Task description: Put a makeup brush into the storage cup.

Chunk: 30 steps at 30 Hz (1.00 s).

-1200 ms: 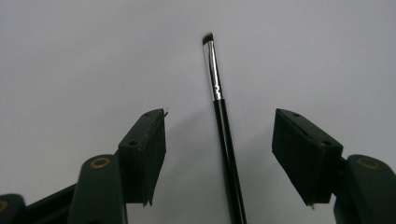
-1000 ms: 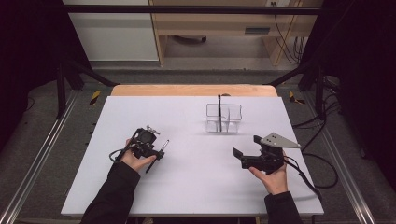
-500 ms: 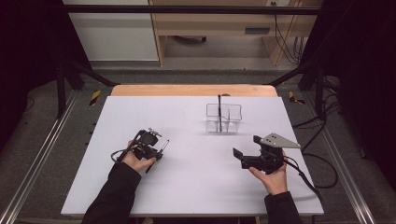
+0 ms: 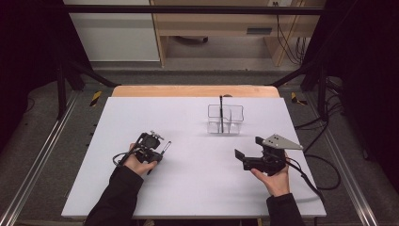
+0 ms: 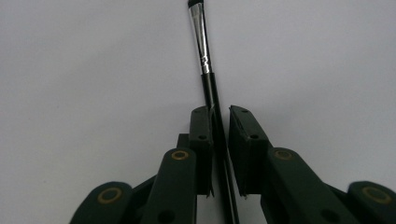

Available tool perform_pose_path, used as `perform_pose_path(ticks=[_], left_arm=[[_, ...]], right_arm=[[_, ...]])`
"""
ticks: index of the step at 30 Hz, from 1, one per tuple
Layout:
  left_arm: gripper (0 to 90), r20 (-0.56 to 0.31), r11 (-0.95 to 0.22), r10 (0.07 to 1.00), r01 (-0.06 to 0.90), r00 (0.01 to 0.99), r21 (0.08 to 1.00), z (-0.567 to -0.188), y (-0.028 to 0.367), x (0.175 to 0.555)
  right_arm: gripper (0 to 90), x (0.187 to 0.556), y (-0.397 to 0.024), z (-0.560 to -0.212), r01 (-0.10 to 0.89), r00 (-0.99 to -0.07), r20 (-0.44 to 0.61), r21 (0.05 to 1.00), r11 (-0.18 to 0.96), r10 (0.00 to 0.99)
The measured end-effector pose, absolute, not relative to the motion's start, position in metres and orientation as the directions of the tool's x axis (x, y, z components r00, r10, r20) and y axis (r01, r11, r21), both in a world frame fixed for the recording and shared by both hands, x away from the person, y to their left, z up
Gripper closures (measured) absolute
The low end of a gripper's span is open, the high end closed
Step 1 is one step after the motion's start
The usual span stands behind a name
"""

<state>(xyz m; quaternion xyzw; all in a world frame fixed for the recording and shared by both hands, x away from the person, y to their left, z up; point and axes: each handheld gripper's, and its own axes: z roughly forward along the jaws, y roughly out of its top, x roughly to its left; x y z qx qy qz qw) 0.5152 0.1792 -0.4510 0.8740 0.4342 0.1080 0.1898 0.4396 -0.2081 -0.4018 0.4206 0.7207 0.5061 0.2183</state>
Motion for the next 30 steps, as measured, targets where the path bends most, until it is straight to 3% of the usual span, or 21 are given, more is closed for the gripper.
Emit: perform_pose_path(ticks=[30], left_arm=[[83.5,0.029,-0.575,0.778,0.693,0.627,0.435,-0.4458,0.1820,0.5129]], right_arm=[[7.2,0.4390,-0.2071,-0.4025,0.390,-0.551,0.117,0.912,0.131,0.826]])
